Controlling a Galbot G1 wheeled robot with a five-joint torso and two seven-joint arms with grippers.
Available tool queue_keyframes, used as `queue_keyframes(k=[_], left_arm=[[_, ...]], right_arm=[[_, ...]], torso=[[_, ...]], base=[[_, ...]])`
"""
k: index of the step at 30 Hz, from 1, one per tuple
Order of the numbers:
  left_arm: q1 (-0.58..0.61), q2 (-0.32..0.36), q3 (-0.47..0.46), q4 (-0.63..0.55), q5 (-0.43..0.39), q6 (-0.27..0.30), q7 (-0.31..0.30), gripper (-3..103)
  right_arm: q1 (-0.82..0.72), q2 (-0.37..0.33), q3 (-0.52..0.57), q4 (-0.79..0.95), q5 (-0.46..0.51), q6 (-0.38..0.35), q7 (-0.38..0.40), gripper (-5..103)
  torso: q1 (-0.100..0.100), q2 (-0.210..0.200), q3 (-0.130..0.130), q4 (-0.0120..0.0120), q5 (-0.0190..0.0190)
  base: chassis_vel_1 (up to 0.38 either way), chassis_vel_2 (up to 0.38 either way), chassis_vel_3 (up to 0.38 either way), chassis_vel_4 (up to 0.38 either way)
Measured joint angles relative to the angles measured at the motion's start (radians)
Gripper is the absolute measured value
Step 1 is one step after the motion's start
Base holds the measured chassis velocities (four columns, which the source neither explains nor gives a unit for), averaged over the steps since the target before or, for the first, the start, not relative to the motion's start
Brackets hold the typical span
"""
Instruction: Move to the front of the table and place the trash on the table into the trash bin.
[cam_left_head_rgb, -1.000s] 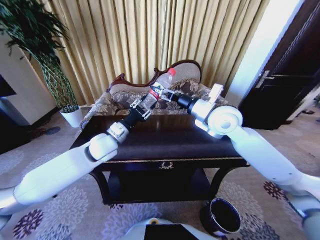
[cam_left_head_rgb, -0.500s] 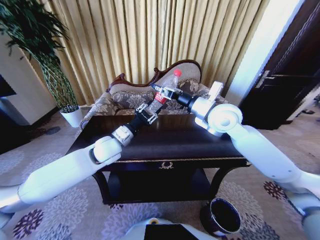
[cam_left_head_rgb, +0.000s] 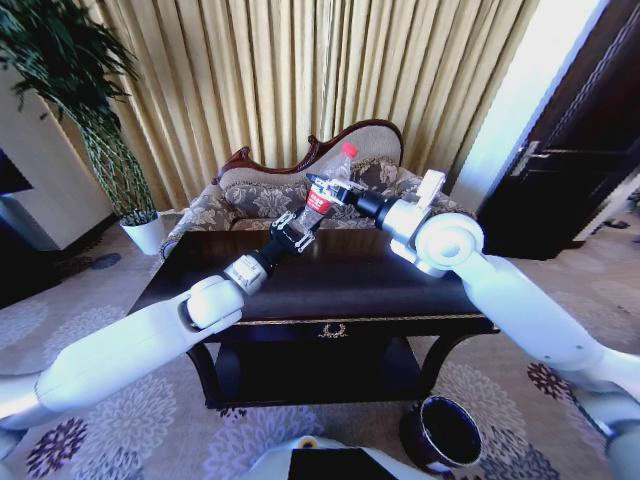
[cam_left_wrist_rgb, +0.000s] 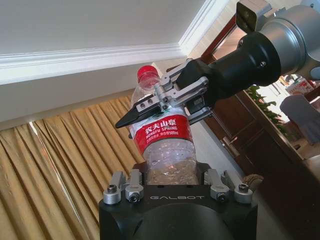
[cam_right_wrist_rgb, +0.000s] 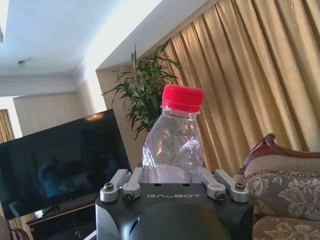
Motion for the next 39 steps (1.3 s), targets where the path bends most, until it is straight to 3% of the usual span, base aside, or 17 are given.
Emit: queue_keyframes(k=[6,7,9,12,15,22,25,26,27,29,31,33,36,37,39], left_arm=[[0.0,0.007,-0.001,-0.004,-0.001,0.01,-0.003,72],[0.002,0.009,-0.001,-0.006,-0.003,0.014,-0.004,78],[0.003,0.012,-0.001,-0.008,-0.004,0.014,-0.004,78],[0.014,0.02,-0.011,-0.017,-0.01,0.014,0.007,93],[0.022,0.021,-0.024,-0.025,-0.021,0.012,0.013,99],[0.04,0.021,-0.067,-0.041,-0.086,0.023,0.009,100],[0.094,0.033,-0.157,-0.042,-0.13,0.056,-0.009,100],[0.149,0.048,-0.242,-0.047,-0.168,0.083,-0.021,100],[0.149,0.048,-0.242,-0.047,-0.168,0.083,-0.021,100],[0.233,0.066,-0.37,-0.062,-0.227,0.122,-0.039,100],[0.392,0.079,-0.564,-0.076,-0.318,0.167,-0.099,100],[0.43,0.078,-0.61,-0.076,-0.335,0.175,-0.12,100],[0.59,0.04,-0.842,-0.08,-0.369,0.238,-0.192,100],[0.59,0.04,-0.842,-0.08,-0.369,0.238,-0.192,100],[0.687,0.009,-0.966,-0.083,-0.37,0.26,-0.197,100]], right_arm=[[-0.014,-0.013,0.02,0.007,-0.003,0.002,0.003,22],[-0.015,-0.016,0.023,0.008,-0.005,0.002,0.004,21],[-0.018,-0.02,0.026,0.008,-0.006,0.002,0.005,21],[-0.031,-0.033,0.041,0.011,-0.018,0.003,0.006,21],[-0.046,-0.046,0.053,0.006,-0.048,0.003,0.005,21],[-0.137,-0.071,0.115,-0.011,-0.172,0.004,0.009,21],[-0.219,-0.086,0.182,0.002,-0.239,0.0,0.036,21],[-0.279,-0.095,0.234,0.019,-0.277,-0.001,0.049,21],[-0.279,-0.095,0.234,0.019,-0.277,-0.001,0.049,21],[-0.368,-0.109,0.293,0.04,-0.346,-0.002,0.056,21],[-0.475,-0.124,0.36,0.066,-0.45,-0.001,0.067,21],[-0.5,-0.126,0.378,0.073,-0.474,-0.001,0.078,21],[-0.593,-0.123,0.439,0.103,-0.537,-0.001,0.112,21],[-0.593,-0.123,0.439,0.103,-0.537,-0.001,0.112,21],[-0.652,-0.116,0.478,0.118,-0.558,-0.001,0.123,21]], torso=[[0.0,0.0,0.0,0.0,0.0],[0.0,0.0,0.0,0.0001,0.0],[0.0,0.0,0.0,0.0001,-0.0001],[0.0,0.0,0.0,0.0001,0.0],[0.0,0.0,0.0,0.0001,0.0],[0.0,0.0,0.0,-0.0002,0.0001],[0.0,0.0,0.0,-0.0003,0.0005],[0.0,0.0,0.0,0.0,-0.0003],[0.0,0.0,0.0,0.0,-0.0003],[0.0,0.0,0.0,-0.0001,0.0002],[0.0,0.0,0.0,0.0002,-0.0002],[0.0,0.0,0.0,0.0002,0.0],[0.0,0.0,0.0,0.0,-0.0002],[0.0,0.0,0.0,0.0,-0.0002],[0.0,0.0,0.0,0.0002,0.0001]], base=[[0.0,0.0,0.0,0.0],[0.0,0.0,0.0,0.0],[0.0,0.0,0.0,0.0],[0.0,0.0,0.0,0.0],[0.0,0.0,0.0,0.0],[0.0,0.0,0.0,0.0],[0.0,0.0,0.0,0.0],[0.0,0.0,0.0,0.0],[0.0,0.0,0.0,0.0],[0.0,0.0,0.0,0.0],[0.0,0.0,0.0,0.0],[0.0,0.0,0.0,0.0],[0.0,0.0,0.0,0.0],[0.0,0.0,0.0,0.0],[0.0,0.0,0.0,0.0]])
